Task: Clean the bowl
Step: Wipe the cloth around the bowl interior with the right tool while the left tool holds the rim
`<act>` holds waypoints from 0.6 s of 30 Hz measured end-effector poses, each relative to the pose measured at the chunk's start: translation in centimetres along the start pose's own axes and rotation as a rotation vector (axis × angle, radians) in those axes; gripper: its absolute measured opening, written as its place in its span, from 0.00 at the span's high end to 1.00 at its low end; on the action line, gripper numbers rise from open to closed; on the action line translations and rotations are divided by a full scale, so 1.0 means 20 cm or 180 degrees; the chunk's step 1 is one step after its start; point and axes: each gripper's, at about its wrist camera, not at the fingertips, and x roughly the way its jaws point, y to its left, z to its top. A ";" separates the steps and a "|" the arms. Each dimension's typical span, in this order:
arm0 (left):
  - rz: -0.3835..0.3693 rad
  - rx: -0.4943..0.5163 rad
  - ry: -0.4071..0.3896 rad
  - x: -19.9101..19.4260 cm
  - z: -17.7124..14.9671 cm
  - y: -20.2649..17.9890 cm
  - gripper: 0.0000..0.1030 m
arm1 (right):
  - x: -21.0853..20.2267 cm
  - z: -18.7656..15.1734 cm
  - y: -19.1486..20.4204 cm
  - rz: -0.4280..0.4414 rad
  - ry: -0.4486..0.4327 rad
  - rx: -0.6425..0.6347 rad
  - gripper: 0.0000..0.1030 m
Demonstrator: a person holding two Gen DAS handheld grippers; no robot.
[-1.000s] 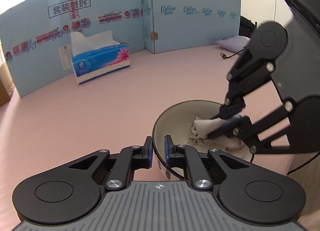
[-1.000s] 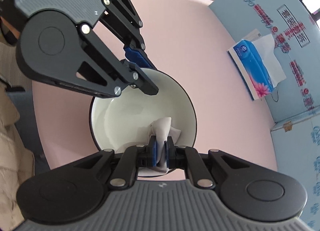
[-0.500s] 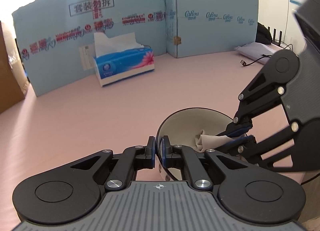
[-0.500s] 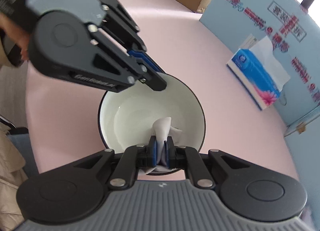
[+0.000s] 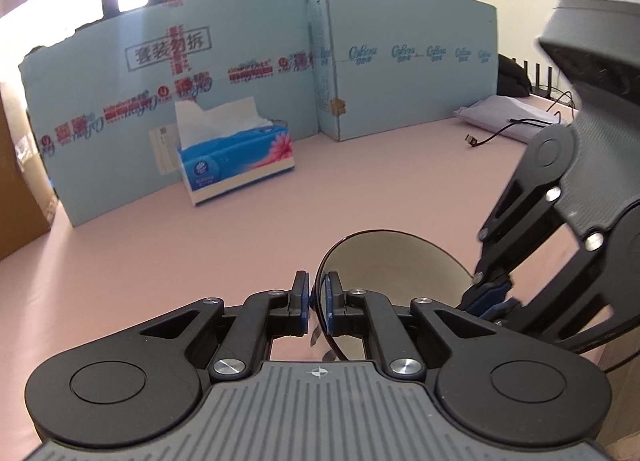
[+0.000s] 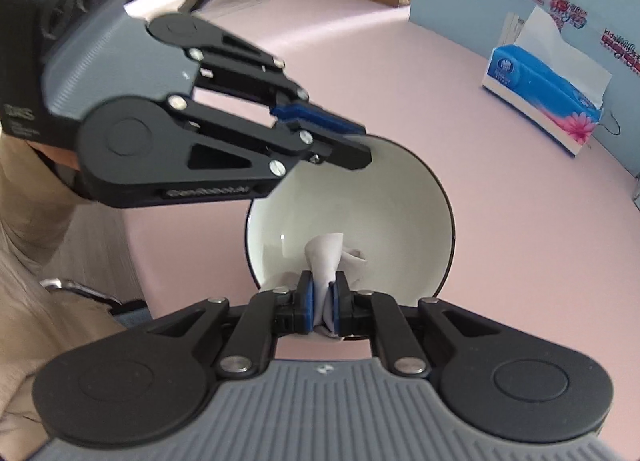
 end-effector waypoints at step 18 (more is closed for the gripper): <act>-0.0044 0.0049 -0.0048 0.00 0.00 -0.02 0.88 | 0.09 -0.05 0.24 -0.0929 0.0409 -0.1400 0.90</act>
